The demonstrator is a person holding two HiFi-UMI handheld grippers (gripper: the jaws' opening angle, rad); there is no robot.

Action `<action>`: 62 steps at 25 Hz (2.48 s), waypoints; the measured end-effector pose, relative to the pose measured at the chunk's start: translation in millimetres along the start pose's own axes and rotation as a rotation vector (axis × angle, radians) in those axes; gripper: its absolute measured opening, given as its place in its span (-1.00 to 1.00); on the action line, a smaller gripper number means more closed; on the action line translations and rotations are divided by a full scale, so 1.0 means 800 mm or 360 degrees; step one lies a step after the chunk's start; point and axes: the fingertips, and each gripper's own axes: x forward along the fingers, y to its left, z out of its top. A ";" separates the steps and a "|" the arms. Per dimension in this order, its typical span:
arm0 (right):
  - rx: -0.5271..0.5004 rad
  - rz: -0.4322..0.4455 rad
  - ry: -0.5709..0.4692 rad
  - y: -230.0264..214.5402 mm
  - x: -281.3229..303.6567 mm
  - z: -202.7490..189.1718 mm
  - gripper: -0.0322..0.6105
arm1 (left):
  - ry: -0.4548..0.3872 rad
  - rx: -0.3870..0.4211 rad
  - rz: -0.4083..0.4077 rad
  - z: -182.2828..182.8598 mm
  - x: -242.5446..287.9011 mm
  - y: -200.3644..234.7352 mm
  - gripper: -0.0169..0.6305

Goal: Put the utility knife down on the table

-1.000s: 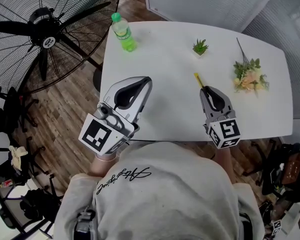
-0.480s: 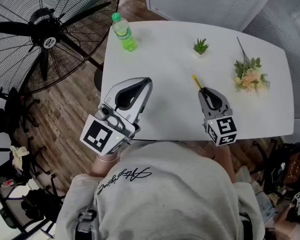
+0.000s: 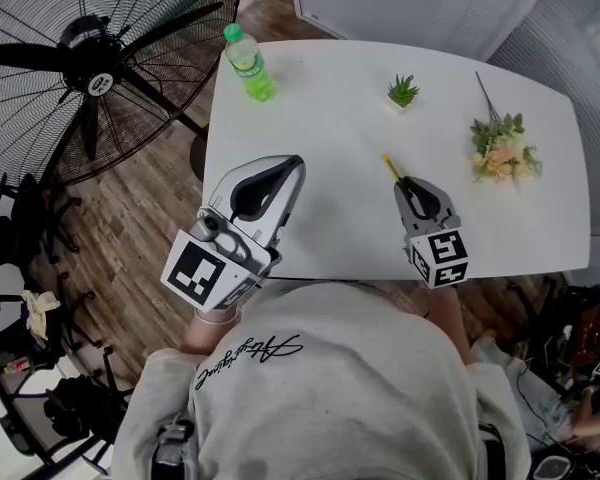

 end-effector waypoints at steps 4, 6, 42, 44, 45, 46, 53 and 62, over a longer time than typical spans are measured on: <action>0.0002 0.0009 0.0029 0.002 0.003 -0.007 -0.69 | 0.0006 0.0009 -0.0001 -0.001 -0.002 0.000 -0.95; 0.0004 0.0014 0.0043 0.002 0.005 -0.011 -0.69 | 0.0008 0.0009 0.0002 0.000 -0.002 0.000 -0.95; 0.0023 0.0079 0.0376 0.009 0.029 -0.089 -0.69 | 0.0022 0.0027 0.0014 -0.001 -0.005 0.002 -0.95; 0.0017 0.0081 0.0392 0.010 0.030 -0.091 -0.69 | 0.0022 0.0028 0.0012 0.000 -0.004 0.002 -0.95; 0.0012 0.0082 0.0399 0.010 0.030 -0.091 -0.69 | 0.0022 0.0029 0.0012 0.000 -0.004 0.003 -0.95; 0.0007 0.0082 0.0405 0.010 0.030 -0.091 -0.69 | 0.0022 0.0029 0.0013 0.001 -0.004 0.003 -0.95; -0.0053 0.0082 0.0474 0.014 0.033 -0.098 -0.69 | 0.0021 0.0025 0.0013 0.001 -0.002 0.003 -0.95; -0.0104 0.0078 0.0542 0.017 0.037 -0.103 -0.69 | 0.0003 -0.0003 0.0029 0.002 0.000 0.005 -0.95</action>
